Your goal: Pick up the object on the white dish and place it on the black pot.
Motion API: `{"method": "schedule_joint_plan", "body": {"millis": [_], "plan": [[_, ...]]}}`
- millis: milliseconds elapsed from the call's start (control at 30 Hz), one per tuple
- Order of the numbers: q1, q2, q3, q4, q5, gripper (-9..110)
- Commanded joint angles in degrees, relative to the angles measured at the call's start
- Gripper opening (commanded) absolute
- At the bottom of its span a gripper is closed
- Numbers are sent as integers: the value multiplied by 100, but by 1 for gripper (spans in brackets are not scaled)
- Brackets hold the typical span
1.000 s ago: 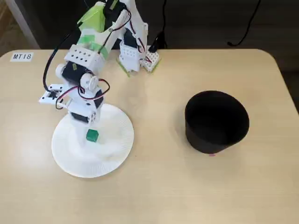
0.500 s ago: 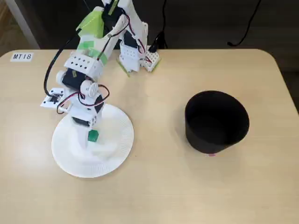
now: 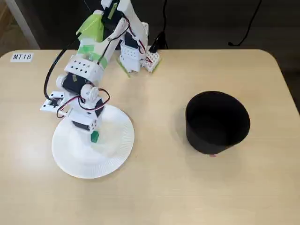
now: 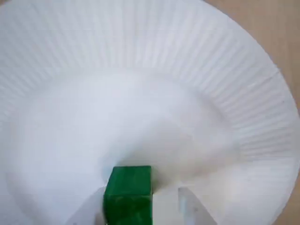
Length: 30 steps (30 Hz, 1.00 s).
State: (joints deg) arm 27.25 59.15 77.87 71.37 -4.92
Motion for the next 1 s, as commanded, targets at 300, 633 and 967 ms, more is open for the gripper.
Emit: {"method": "schedule_joint_plan", "body": {"millis": [300,633,967], "plan": [[-70,167,-369,114,132,8],[-158,1468,-369,439,193,7],[-791,2971,-369,756,457,9]]}}
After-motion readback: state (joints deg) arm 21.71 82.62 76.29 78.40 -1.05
